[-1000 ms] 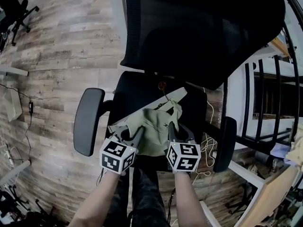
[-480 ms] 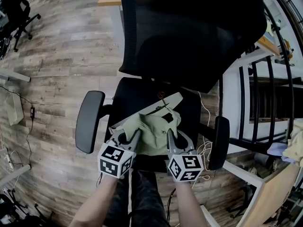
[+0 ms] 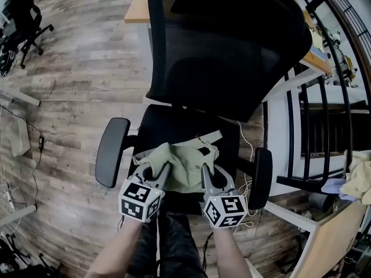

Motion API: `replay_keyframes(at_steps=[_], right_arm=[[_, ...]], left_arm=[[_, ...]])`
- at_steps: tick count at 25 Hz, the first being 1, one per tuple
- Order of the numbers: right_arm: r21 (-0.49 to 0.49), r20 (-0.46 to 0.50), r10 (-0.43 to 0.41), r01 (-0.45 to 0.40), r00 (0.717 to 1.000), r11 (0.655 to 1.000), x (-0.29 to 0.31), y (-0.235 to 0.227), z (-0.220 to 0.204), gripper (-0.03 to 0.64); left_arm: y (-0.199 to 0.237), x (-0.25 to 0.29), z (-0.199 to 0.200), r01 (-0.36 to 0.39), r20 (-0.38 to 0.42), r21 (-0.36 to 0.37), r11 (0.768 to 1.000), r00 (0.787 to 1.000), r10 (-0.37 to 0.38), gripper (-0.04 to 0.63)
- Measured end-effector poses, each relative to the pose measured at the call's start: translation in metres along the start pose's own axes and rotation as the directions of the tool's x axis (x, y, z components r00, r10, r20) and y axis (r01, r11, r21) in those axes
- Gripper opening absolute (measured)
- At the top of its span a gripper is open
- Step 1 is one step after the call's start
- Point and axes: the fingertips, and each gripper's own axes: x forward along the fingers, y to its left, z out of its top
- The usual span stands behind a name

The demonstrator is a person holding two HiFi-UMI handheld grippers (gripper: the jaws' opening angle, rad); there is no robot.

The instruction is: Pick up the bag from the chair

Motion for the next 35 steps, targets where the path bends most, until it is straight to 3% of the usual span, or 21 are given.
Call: replay_keyframes(at_steps=[25,35], right_arm=[[-0.009,0.154,0.075,-0.074,0.985,0.997,-0.068,0.028,0.108,0.052],[-0.013,0.213,0.128,-0.128,0.969,0.992,-0.092,0.051,0.151,0.051]], left_arm=[[-0.045,-0.063,0.099,0.02,0.101,0.133,0.991,0.994,-0.034,0.011],[-0.054,-0.099,0.14,-0.005,0.161,0.179,0.984,0.987,-0.024,0.011]])
